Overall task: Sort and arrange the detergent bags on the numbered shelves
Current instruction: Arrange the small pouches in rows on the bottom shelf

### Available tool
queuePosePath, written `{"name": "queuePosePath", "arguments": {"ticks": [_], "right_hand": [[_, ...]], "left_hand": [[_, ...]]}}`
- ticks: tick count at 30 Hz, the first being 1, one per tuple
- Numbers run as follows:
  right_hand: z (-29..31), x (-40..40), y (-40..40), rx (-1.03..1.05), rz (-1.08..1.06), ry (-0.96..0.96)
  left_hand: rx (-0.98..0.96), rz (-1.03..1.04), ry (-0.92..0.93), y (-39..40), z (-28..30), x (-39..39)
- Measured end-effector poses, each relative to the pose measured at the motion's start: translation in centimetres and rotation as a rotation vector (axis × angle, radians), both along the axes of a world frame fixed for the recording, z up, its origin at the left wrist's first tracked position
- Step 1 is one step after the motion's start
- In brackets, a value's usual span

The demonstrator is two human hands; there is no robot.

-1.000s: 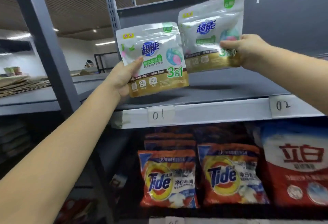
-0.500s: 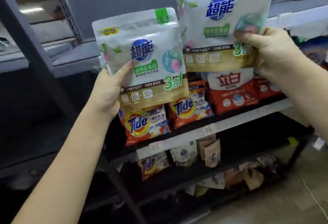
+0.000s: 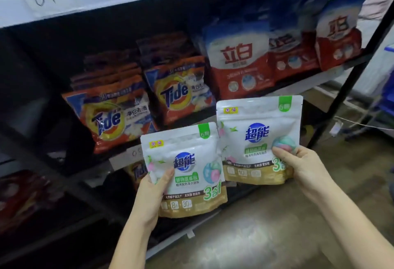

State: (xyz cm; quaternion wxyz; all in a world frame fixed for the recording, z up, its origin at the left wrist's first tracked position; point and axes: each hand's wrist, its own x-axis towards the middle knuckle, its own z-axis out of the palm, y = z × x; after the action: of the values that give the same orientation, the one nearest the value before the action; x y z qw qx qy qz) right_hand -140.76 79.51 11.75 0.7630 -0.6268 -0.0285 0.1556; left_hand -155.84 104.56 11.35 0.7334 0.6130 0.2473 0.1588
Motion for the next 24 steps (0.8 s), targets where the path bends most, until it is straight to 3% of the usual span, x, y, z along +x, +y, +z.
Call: {"name": "queuePosePath", "arguments": {"ticks": [8,15,20,24], "right_hand": [[-13.6,1.5,0.2,-0.107,0.007,0.149],[-26.6,3.9,3.8,-0.104,0.003,0.222],[-33.5,6.7,6.3,-0.096,0.008,0.190],[-38.4,8.8,7.5,-0.112,0.037,0.149]], "left_hand": [[-0.045,0.046,0.152,0.3,-13.0,2.7],[0.044,0.106,0.187,5.4,-24.3,6.7],[0.011,0.333,0.069,9.4,-30.3,12.4],[0.100,0.249,-0.087,11.8,-33.5,16.5]]}}
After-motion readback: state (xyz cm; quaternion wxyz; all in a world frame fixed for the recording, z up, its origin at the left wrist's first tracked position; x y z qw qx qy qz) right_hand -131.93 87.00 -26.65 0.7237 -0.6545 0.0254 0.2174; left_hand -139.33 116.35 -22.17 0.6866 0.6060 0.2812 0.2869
